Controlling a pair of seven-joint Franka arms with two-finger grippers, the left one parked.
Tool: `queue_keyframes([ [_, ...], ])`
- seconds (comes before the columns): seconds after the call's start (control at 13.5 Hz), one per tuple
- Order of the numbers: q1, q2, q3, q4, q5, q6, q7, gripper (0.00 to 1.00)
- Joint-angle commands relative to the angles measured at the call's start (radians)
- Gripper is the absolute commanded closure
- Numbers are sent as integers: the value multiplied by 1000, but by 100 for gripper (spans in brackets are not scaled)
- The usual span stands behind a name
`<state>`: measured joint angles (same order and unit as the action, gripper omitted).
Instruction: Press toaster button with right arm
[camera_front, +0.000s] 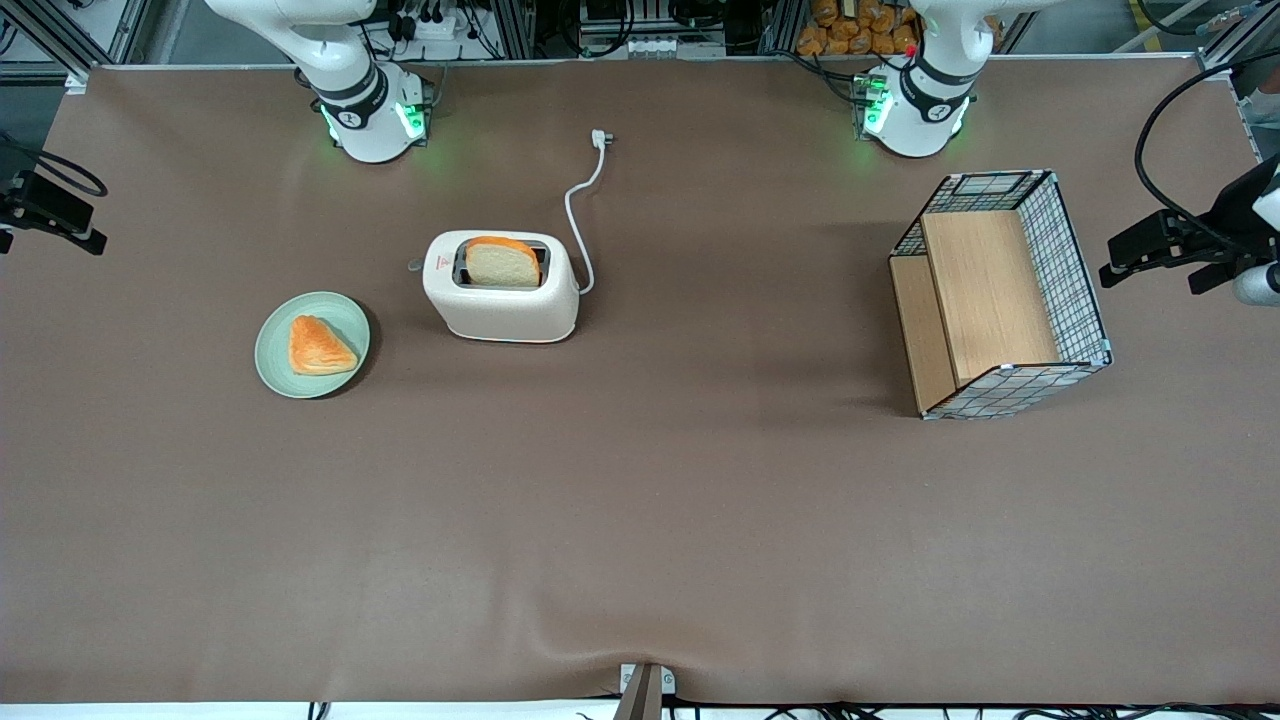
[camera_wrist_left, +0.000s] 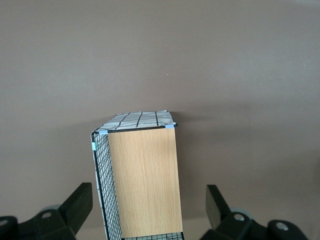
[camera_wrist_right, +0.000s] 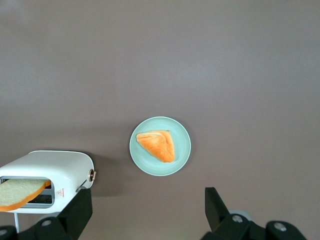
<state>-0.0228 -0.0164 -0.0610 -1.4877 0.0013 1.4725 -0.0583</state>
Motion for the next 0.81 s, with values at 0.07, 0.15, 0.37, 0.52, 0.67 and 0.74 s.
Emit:
queue_keyframes([
  [0.07, 0, 6, -3, 14, 6, -4, -11, 0],
  [0.15, -3, 6, -3, 14, 12, -4, -11, 0],
  [0.37, 4, 13, -3, 7, 14, -14, -9, 0],
  [0.52, 7, 32, -2, -3, 14, -20, -9, 0],
  [0.67, 12, 52, -2, -8, 14, -46, -11, 0],
  [0.74, 17, 52, 0, -28, 22, -53, -12, 0],
])
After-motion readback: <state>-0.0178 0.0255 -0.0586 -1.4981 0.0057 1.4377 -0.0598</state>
